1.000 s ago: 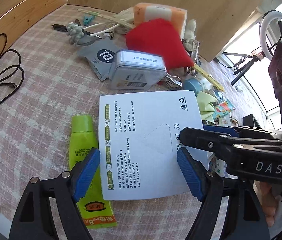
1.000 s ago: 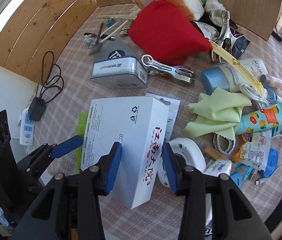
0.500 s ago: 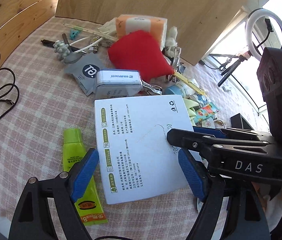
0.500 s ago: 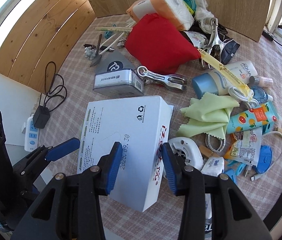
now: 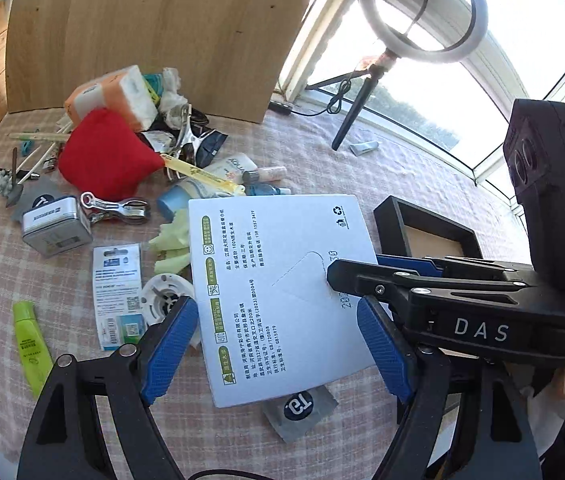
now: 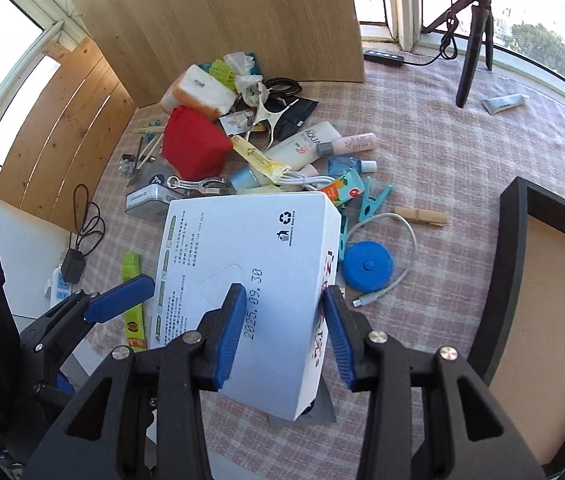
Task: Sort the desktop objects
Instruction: 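Carry the white box into the black tray and open the right gripper, then grasp the Vinda tissue pack with the right gripper while the left gripper grasps the white round plug adapter, then carry both items into the black tray and open both grippers, then move the right gripper back over the pile toward the red pouch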
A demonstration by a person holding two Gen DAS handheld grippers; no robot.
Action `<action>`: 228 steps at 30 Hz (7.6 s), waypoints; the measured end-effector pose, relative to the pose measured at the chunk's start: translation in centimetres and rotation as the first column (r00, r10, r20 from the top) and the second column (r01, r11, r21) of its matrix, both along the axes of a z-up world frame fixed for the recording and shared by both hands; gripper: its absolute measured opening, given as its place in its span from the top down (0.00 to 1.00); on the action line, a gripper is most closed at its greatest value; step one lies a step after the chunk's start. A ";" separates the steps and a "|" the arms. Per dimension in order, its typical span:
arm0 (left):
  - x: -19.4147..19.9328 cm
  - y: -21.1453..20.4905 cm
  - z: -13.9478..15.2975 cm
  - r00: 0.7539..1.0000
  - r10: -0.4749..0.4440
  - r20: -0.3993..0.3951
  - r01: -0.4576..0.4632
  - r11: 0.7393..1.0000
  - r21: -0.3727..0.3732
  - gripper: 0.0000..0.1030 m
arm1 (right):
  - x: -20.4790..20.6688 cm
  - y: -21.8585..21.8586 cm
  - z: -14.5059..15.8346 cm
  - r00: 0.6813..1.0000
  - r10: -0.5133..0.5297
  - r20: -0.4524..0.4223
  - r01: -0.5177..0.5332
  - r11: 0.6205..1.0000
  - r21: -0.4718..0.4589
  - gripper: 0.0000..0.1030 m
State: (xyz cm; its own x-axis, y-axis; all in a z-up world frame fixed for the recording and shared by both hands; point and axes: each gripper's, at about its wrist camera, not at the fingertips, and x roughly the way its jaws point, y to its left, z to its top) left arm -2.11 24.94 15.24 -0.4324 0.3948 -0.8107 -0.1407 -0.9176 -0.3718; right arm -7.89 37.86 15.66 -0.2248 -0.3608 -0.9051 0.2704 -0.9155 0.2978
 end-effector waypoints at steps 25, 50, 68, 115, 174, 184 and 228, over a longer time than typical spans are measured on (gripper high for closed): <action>4.2 31.2 0.6 0.855 -0.518 -0.020 0.517 0.854 -0.053 0.30 | 8.3 31.3 1.0 0.886 -0.460 -0.065 0.465 0.878 0.117 0.74; 0.5 3.8 -1.4 0.974 -0.224 0.031 0.226 0.960 -0.164 0.31 | 6.3 10.5 -0.7 0.977 -0.192 -0.093 0.202 0.974 0.104 0.74; -1.0 -8.3 -6.7 0.960 -0.251 0.122 0.272 0.938 -0.215 0.39 | 7.4 -8.9 -6.4 0.990 0.119 -0.080 -0.106 0.982 0.155 0.58; -3.8 -3.8 -7.7 0.926 -0.342 0.157 0.370 0.906 -0.205 0.83 | 3.8 -6.2 -7.7 0.998 0.050 -0.041 -0.043 0.988 0.148 0.77; -3.2 31.6 0.8 0.792 -0.611 -0.020 0.585 0.767 -0.263 0.32 | 9.9 34.0 -1.5 0.847 -0.501 -0.181 0.531 0.814 0.235 0.60; -3.6 28.9 1.1 0.825 -0.565 -0.001 0.549 0.803 -0.230 0.32 | 8.8 31.8 -0.3 0.860 -0.465 -0.210 0.505 0.835 0.220 0.60; -12.7 -20.9 -4.8 0.961 0.241 0.134 -0.229 0.969 -0.095 0.32 | -8.5 -14.1 -0.4 0.925 0.317 -0.208 -0.286 0.944 0.163 0.60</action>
